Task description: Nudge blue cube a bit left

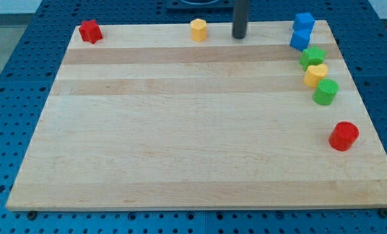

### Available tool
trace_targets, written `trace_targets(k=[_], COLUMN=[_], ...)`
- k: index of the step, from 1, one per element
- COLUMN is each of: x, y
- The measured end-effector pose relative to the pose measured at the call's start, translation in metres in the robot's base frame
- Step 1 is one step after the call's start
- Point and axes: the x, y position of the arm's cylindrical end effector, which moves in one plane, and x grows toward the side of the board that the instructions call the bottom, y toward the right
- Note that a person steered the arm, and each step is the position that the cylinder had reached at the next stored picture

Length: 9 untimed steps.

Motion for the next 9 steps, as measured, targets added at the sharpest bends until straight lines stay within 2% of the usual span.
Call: trace_targets(k=[1,2,3,4,5,6,7,8,9], x=[0.001,0.076,0.199,0.334,0.391,0.392,0.361,0.326,0.229], y=[0.019,-0.01,-0.045,-0.043,0.001,0.031,0.16,0.237,0.239])
